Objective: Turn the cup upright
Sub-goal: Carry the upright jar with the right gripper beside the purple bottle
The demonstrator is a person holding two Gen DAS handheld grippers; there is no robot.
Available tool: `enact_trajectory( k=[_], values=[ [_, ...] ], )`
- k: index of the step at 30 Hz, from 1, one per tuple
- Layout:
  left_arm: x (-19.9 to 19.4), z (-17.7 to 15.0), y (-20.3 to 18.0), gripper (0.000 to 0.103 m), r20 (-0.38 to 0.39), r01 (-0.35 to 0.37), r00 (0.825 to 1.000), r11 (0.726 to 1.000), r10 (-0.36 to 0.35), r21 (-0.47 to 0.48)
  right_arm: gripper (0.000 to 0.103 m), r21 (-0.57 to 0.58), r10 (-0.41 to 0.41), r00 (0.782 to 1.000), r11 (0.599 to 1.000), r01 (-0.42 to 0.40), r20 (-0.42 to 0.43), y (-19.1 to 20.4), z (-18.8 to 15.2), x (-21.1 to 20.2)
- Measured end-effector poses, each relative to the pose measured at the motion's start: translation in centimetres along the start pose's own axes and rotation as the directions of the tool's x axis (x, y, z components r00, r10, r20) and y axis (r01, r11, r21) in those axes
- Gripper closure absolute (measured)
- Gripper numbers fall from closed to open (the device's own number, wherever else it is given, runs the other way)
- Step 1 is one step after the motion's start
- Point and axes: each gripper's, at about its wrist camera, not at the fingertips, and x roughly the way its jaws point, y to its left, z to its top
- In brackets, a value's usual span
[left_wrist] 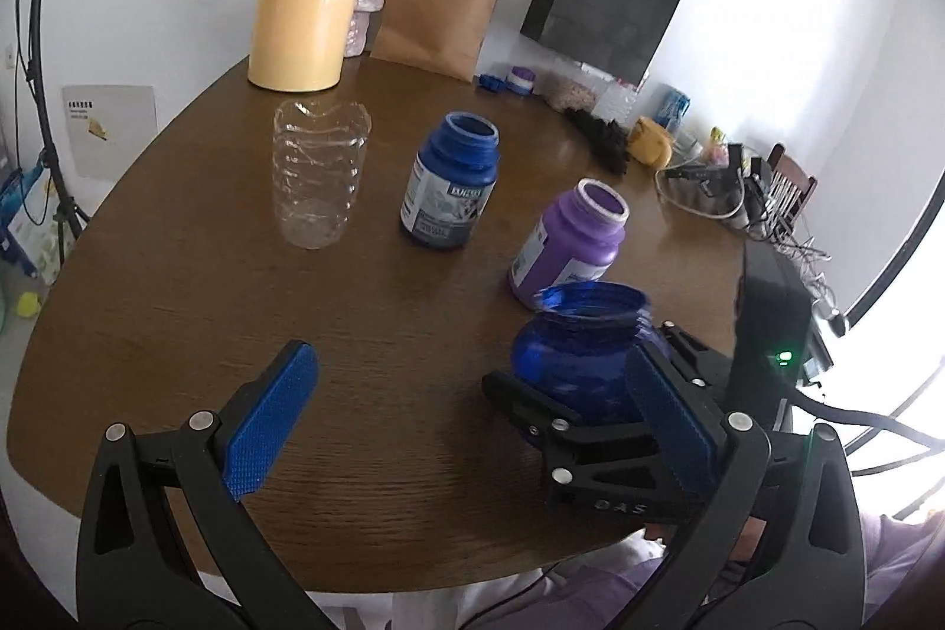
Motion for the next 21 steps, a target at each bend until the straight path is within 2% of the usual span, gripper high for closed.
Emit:
enact_trajectory(
  k=[2,9,11,16,21],
  values=[
    [0.4,-0.1,-0.2,0.000,-0.011,0.016,1.000,1.000,-0.016,0.001,0.010,-0.002,0.005,1.000,1.000,-0.005,-0.016,0.0,0.0,0.2],
    [0.7,-0.6,-0.4,0.000,-0.017,0.003,1.000,1.000,-0.003,0.019,0.010,0.000,0.029,0.999,1.000,-0.029,-0.017,-0.6,-0.3,-0.5],
    [0.3,-1.0,-0.1,0.000,-0.003,0.007,1.000,1.000,-0.007,0.027,0.010,0.000,0.033,0.999,0.999,-0.033,-0.013,-0.6,-0.3,-1.0],
    [-1.4,-2.7,0.6,0.000,0.054,0.024,0.998,0.998,-0.028,0.064,0.010,0.044,0.108,0.994,0.993,-0.108,0.008,-1.4,0.6,-2.7],
    [-2.5,-4.0,-1.1,0.000,0.095,0.019,0.995,0.984,-0.036,0.177,0.009,0.024,0.127,0.992,0.992,-0.128,0.010,-1.7,1.5,-4.8]
  ],
)
